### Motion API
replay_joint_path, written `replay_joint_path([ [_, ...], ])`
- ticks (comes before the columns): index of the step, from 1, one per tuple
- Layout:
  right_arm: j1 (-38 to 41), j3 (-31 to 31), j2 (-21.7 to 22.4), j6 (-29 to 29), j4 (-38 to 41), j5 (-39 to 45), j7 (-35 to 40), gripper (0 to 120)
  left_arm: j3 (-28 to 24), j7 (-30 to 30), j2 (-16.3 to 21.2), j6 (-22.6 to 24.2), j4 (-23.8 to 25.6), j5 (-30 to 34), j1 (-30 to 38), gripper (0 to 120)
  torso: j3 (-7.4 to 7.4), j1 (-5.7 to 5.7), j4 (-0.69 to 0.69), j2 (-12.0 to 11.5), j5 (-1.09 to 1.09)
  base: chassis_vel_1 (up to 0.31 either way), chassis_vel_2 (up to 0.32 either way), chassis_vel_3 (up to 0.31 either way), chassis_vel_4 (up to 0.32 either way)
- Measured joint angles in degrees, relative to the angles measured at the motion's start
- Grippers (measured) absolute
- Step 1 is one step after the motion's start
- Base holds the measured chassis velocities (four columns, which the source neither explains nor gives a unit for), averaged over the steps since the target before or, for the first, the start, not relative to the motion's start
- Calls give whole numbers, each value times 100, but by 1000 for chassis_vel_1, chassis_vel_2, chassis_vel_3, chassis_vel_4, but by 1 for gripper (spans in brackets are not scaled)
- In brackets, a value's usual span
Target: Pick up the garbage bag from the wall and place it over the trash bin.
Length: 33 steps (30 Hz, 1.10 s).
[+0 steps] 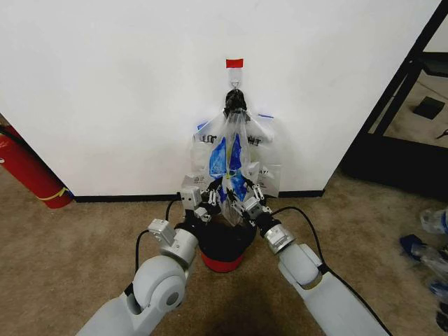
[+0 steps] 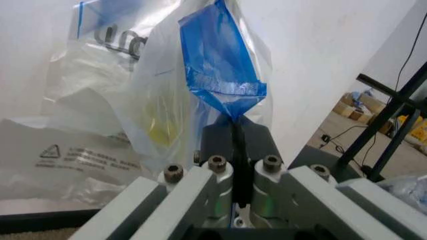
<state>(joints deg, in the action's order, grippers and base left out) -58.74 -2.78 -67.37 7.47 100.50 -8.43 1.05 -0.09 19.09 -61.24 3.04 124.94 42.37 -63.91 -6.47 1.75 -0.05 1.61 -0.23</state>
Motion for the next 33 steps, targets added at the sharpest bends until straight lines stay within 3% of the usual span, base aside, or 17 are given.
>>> replay_joint_path([
  [5, -4, -9, 6, -10, 6, 16, 16, 26, 0, 0, -5, -1, 0, -1, 1, 0, 0, 0, 0, 0, 0, 0, 0, 0, 0],
  [8, -18, -13, 5, -12, 30, 37, 51, 8, -2, 0, -15, -1, 5, -1, 3, 0, 0, 0, 0, 0, 0, 0, 0, 0, 0],
  [10, -23, -14, 4, -12, 40, 39, 57, 7, -2, 0, -16, -1, 6, -1, 1, 0, 0, 0, 0, 0, 0, 0, 0, 0, 0],
  [11, -91, -30, -5, -12, 139, 55, 95, 0, 1, 0, -16, -2, 18, -6, -40, 0, 0, 0, 0, 0, 0, 0, 0, 0, 0],
  [18, -350, -262, -21, -17, 475, 375, 159, 0, 100, 1, -11, -9, 51, -11, -119, 0, 0, 0, 1, 0, 1, 0, 0, 0, 0],
  [26, -1278, -838, 85, -220, 1572, 2185, 331, 0, 451, -12, 32, -78, 270, -113, -605, 0, 1, -1, 2, 0, 0, 0, 0, 0, 0],
  [33, -2002, -1155, 38, -25, 1730, 2089, 327, 0, 499, -29, -2, -117, 433, -249, -892, 0, 1, -1, 0, 0, 1, 0, 0, 0, 0],
])
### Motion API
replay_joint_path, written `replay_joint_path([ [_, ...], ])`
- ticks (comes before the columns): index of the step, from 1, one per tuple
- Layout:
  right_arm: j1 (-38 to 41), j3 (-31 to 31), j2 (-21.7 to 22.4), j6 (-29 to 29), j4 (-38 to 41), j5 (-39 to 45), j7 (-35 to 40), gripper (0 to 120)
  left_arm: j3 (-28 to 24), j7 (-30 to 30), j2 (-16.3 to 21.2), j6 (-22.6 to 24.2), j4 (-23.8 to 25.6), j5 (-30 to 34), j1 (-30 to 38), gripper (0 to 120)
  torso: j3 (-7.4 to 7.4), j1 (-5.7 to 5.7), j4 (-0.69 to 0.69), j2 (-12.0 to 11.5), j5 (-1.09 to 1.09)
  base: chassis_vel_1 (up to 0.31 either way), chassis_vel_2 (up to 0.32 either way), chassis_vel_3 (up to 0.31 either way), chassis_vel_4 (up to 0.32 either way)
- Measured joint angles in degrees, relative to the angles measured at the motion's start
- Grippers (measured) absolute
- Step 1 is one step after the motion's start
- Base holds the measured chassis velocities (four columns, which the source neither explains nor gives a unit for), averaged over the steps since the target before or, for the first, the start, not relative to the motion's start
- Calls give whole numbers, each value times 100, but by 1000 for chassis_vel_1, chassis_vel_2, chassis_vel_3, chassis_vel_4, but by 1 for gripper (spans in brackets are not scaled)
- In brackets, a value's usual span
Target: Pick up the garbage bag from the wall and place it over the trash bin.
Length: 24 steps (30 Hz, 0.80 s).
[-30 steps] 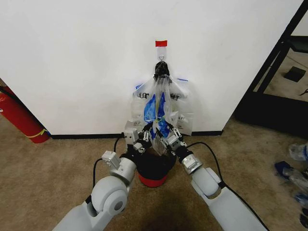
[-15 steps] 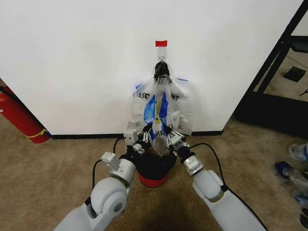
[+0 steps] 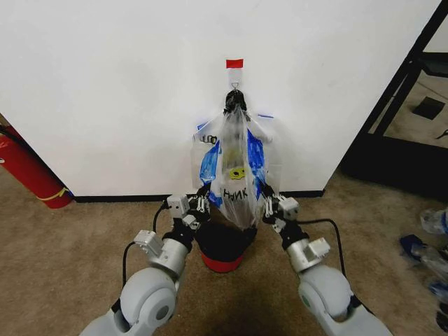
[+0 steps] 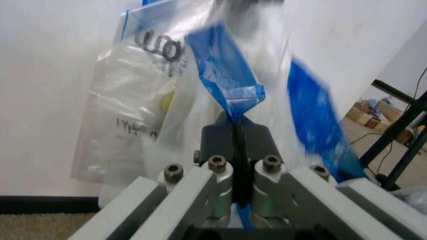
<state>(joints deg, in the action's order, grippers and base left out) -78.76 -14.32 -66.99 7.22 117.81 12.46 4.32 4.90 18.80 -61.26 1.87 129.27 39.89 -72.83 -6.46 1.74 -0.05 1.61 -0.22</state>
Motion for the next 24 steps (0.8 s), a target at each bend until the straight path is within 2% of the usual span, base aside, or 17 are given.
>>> replay_joint_path([
  [6, -516, -232, -29, 206, 168, -110, -55, 0, 18, -11, 0, -37, 109, -122, -164, 0, 0, 0, 0, 0, 0, 0, 0, 0, 0],
  [15, -960, -648, -163, 349, 928, -106, -67, 0, 127, -106, 44, -152, 701, -387, -494, 0, 0, 0, 0, 0, 0, 0, 0, 0, 0],
  [24, -461, -446, -270, 328, 689, -13, -50, 0, 55, -181, -136, -375, 299, -493, -321, 0, -1, 0, 0, 0, 0, 0, 0, 0, 0],
])
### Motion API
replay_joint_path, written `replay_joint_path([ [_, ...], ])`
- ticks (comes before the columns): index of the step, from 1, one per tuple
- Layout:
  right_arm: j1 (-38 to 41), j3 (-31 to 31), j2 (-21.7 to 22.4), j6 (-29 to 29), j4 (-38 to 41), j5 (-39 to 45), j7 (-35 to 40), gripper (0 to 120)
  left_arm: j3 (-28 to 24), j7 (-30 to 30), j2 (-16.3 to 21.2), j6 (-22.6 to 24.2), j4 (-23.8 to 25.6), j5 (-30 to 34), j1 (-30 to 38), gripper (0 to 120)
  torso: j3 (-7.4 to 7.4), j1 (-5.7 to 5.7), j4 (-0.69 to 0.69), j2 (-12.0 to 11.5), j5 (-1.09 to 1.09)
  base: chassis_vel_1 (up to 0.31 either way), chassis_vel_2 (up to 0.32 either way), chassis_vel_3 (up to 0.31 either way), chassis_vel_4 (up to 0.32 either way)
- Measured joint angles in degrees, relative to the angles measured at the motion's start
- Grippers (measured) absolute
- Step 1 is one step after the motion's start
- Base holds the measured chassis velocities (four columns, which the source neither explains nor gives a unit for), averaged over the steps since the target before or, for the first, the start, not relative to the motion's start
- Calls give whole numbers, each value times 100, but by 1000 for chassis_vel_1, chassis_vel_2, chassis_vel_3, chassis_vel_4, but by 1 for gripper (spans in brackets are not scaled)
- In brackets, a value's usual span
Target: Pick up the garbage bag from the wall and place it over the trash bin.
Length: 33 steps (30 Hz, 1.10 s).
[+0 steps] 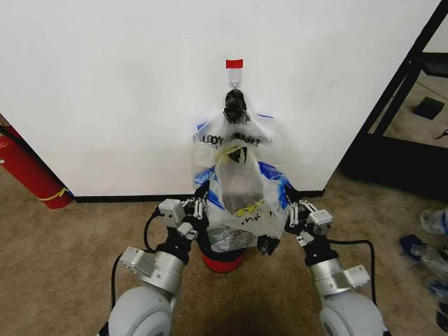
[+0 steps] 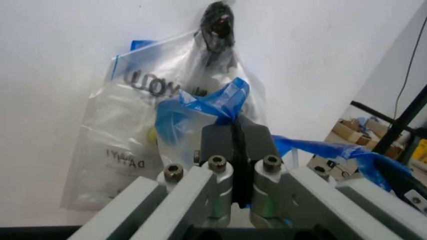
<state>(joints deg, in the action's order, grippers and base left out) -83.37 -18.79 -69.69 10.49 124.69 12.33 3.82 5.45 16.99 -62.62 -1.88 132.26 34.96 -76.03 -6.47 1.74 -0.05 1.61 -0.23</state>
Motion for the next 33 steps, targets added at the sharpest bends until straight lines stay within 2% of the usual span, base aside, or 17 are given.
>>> replay_joint_path([
  [5, 275, 199, -65, 44, -346, 69, -74, 0, 4, -51, -34, -182, -385, -16, 130, 0, 0, 0, 0, 0, 0, 0, 0, 0, 0],
  [8, 383, 296, -282, 118, -669, 232, -118, 0, 38, -104, -69, -428, -811, -36, 171, 0, 0, 0, 1, 0, 0, 0, 0, 0, 0],
  [14, 721, 447, -614, 88, -997, 465, -98, 0, -5, -111, -201, -554, -1275, -115, 411, 0, 0, 1, 0, 0, -1, 0, 0, 0, 0],
  [18, 828, 531, -703, 23, -971, 536, -76, 0, 51, -76, -167, -506, -1246, -44, 625, 0, 0, 1, -1, 0, -1, 0, 0, 0, 0],
  [24, 711, 710, -869, -62, -614, 667, -71, 0, 197, -62, 213, -446, -915, 83, 586, 0, 0, 1, 1, 0, 0, 0, 0, 0, 0],
  [33, 392, 936, -1333, 57, -553, 554, -134, 0, 238, -65, 167, -501, -937, 63, 555, 0, 1, 0, 0, 0, 0, 0, 0, 0, 0],
])
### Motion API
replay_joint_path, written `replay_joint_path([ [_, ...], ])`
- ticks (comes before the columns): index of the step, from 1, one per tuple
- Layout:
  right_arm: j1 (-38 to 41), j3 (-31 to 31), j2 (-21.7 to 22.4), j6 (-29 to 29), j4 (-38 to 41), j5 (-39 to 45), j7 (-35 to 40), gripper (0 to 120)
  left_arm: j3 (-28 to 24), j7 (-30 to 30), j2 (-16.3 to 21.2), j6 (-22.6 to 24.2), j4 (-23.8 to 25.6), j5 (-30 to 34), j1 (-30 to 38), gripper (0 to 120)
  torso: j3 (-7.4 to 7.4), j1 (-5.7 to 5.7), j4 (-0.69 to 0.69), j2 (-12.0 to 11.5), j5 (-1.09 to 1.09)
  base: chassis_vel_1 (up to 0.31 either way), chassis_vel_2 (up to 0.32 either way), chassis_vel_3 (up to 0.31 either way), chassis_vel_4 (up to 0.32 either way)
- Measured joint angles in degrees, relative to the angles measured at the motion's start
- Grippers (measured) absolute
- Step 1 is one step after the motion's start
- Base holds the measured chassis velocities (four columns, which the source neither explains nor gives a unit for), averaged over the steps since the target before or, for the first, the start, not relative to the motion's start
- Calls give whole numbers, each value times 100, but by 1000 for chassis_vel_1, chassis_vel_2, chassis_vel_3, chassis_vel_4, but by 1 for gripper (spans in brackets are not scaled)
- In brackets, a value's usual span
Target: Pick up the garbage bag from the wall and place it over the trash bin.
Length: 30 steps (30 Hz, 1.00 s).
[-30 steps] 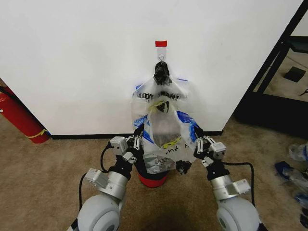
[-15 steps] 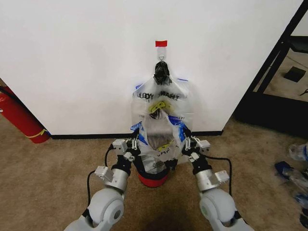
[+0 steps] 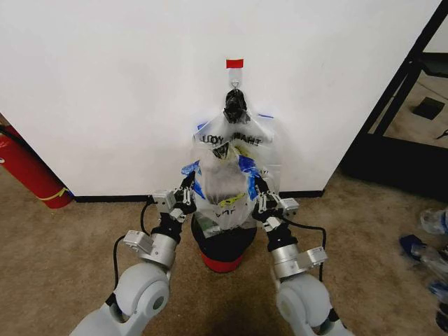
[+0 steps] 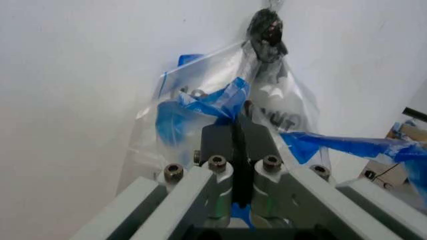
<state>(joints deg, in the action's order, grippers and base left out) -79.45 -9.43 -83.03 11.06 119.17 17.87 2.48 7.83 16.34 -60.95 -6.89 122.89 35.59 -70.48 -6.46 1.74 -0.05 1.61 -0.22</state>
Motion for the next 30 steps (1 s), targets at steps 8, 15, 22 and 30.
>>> replay_joint_path([
  [8, -189, 228, -445, 214, -538, -10, 11, 0, -44, -59, -247, -228, -433, -280, -175, 0, 0, 0, 1, 0, 0, 0, 0, 0, 0],
  [15, -378, -15, -62, 258, -627, -25, 248, 0, -63, 58, -346, -275, -602, -516, -509, 0, 0, 0, -1, 0, 2, 0, 0, 0, 0],
  [22, -710, -235, 338, 217, -424, -115, 556, 0, -29, 254, -225, -115, -435, -702, -824, 0, 0, 0, 0, 0, 1, 0, 0, 0, 0],
  [30, -973, -381, 589, -132, -216, -329, 903, 0, -9, 436, 25, 229, -235, -831, -984, 0, 0, 0, 0, 0, 0, 0, 0, 0, 0],
])
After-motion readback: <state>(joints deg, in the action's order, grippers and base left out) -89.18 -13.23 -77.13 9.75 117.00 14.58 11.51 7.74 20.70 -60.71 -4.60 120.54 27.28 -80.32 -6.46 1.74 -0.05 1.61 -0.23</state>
